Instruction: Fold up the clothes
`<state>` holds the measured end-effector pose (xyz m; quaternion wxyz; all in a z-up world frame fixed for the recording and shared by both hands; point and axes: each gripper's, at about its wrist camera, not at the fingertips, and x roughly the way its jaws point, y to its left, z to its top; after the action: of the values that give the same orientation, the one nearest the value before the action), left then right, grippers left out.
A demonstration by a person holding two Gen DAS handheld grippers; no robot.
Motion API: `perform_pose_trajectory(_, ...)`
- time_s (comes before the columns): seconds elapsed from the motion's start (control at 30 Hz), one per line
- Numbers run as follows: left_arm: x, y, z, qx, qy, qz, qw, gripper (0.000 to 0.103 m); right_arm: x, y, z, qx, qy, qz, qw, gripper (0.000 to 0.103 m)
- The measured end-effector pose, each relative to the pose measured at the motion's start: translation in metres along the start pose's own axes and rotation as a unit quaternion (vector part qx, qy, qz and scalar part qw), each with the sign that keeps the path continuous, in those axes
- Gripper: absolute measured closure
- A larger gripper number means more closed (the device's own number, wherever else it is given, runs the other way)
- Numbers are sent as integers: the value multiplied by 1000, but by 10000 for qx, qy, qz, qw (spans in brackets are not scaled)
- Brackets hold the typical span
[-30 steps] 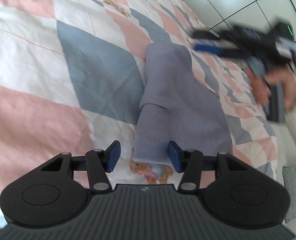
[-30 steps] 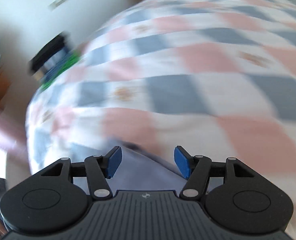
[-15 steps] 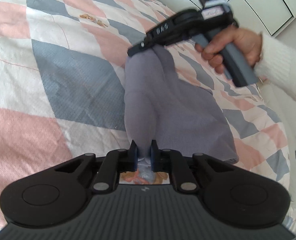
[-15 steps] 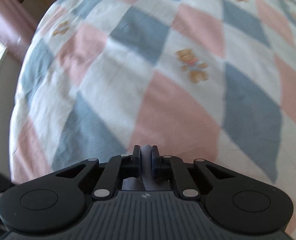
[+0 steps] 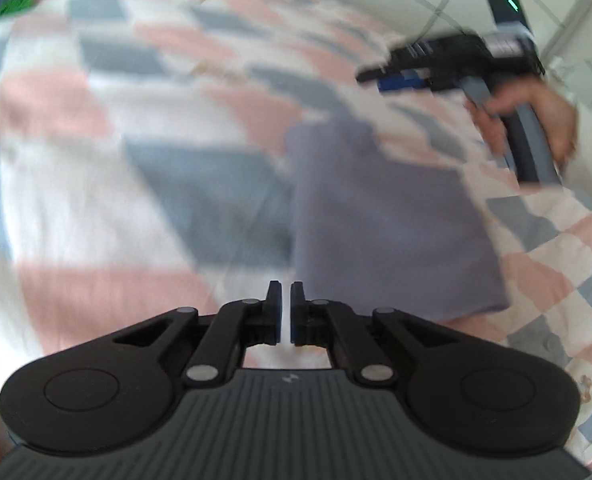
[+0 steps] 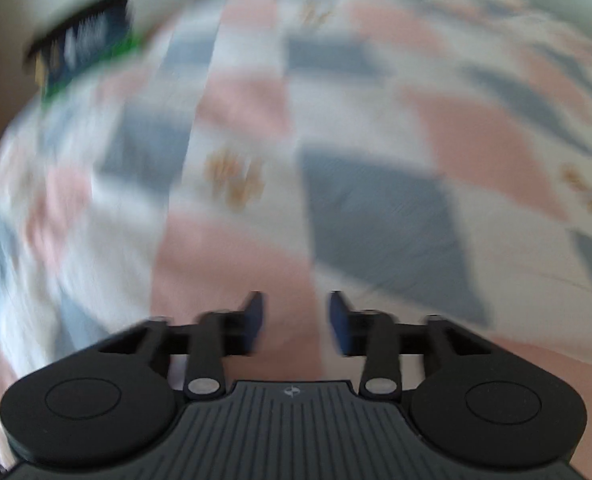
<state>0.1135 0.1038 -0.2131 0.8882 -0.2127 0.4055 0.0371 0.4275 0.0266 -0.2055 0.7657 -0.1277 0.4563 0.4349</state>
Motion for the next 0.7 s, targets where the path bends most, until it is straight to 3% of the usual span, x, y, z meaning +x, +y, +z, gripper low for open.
perform_pose_trajectory(0.1, 12, -18, 15, 439, -150, -310, 9984, 102, -59, -13, -22, 252, -371, -8, 9990, 57)
perform_pose_trajectory(0.17, 34, -29, 20, 908, -104, -378, 9951, 102, -84, -15, -52, 303, -348, 177, 9988, 58)
perform_pose_trajectory(0.23, 64, -38, 23, 1289, 62, -372, 9909, 99, -94, -18, -84, 214, -182, 357, 9990, 60)
perform_pose_trajectory(0.33, 98, -41, 37, 1614, 224, -401, 9858, 98, -74, -19, -125, 172, 208, -15, 9996, 68)
perform_pose_trajectory(0.37, 103, -41, 43, 1671, 243, -412, 9848, 98, -66, -22, -135, 72, 145, -349, 9993, 76)
perform_pose_trajectory(0.4, 101, -42, 51, 1672, 232, -404, 9848, 98, -63, -29, -138, 134, 38, -634, 9979, 78)
perform_pose_trajectory(0.5, 86, -44, 70, 1483, 273, -343, 9880, 95, -69, -47, -133, 774, -228, -1235, 9891, 73)
perform_pose_trajectory(0.7, 67, -52, 62, 1380, 978, -115, 9855, 90, -129, -9, -142, 1103, -650, -1252, 9838, 67)
